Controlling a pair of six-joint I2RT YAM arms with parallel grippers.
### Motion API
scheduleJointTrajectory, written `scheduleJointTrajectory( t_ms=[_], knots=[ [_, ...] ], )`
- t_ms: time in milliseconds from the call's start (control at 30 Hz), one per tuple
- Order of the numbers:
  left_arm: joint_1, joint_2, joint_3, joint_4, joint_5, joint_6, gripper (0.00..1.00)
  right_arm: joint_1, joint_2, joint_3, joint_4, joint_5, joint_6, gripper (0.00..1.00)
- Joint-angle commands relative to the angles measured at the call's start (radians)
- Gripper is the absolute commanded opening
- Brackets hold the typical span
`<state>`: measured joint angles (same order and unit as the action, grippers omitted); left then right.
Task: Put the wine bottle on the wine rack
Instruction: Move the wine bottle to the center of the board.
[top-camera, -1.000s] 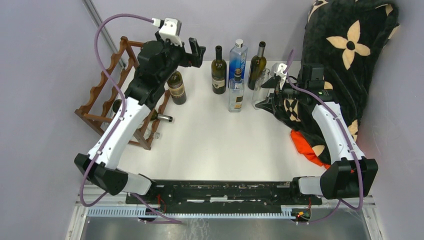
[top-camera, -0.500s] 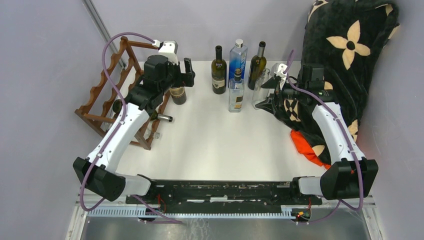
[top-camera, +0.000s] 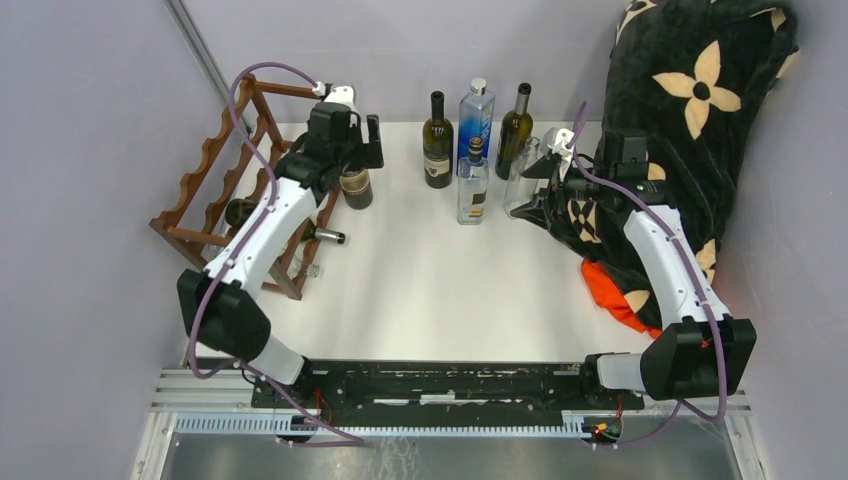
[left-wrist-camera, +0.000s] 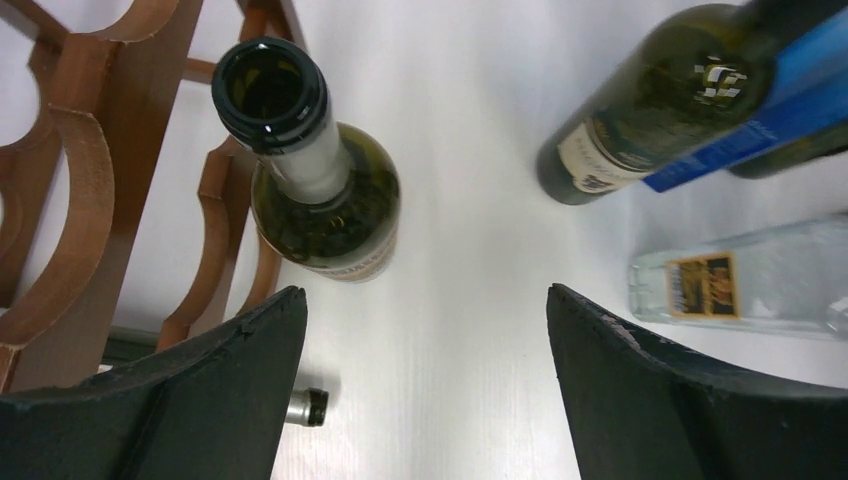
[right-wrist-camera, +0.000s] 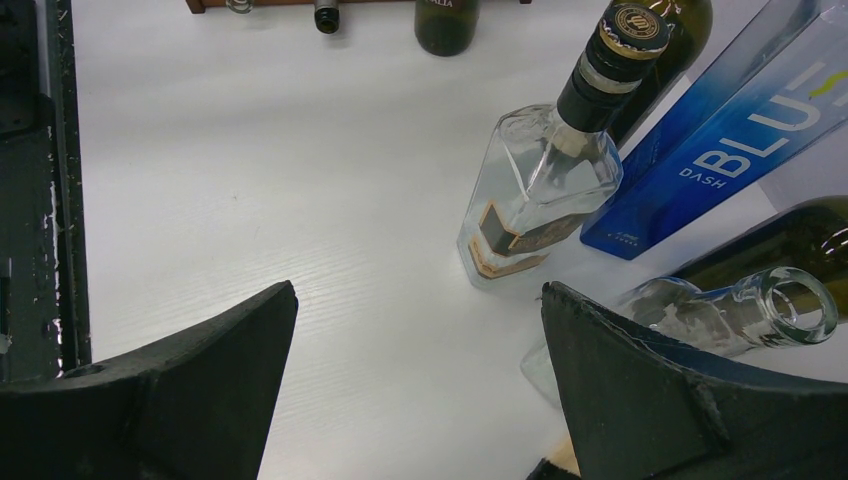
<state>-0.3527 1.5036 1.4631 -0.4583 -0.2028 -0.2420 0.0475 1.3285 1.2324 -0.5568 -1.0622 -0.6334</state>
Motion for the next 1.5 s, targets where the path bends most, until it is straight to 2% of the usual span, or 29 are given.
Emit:
scheduleJointTrajectory(
  t_ms=[0, 133, 400, 600, 667, 800, 1100, 1300, 1467],
  knots=[
    [0.004, 0.080, 0.150, -0.043, -0.151, -0.031, 0.93, -0.001, -0.030, 0.005, 0.029, -0.022, -0.004, 0.98],
    [0.021, 0.124, 0.185, -0.044, -0.221, -0.023, 0.91, -0.001, -0.030, 0.009, 0.031, -0.023, 0.000, 0.98],
    [0.075, 0.240, 0.253, 0.059, -0.132, 0.026, 0.76, -0.001, -0.026, 0.024, 0.038, -0.027, 0.010, 0.98],
    [0.075, 0.303, 0.321, 0.056, -0.076, 0.060, 0.42, -0.001, -0.032, 0.022, 0.025, -0.016, 0.002, 0.98],
    [0.075, 0.297, 0.313, 0.050, -0.055, 0.071, 0.28, -0.001, -0.034, 0.018, 0.020, -0.013, -0.002, 0.98],
    [0.072, 0.241, 0.270, 0.049, 0.028, 0.101, 0.07, -0.001, -0.032, 0.021, 0.016, -0.013, -0.002, 0.98],
    [0.017, 0.016, 0.113, 0.079, 0.287, 0.147, 0.02, -0.001, -0.032, 0.018, 0.005, -0.022, -0.008, 0.98],
    [-0.139, -0.053, 0.056, 0.048, 0.233, 0.184, 0.02, 0.000, -0.017, 0.033, 0.007, -0.029, 0.005, 0.98],
    [-0.212, -0.058, 0.045, 0.045, 0.206, 0.176, 0.02, 0.000, -0.017, 0.033, 0.009, -0.030, 0.014, 0.98]
  ],
)
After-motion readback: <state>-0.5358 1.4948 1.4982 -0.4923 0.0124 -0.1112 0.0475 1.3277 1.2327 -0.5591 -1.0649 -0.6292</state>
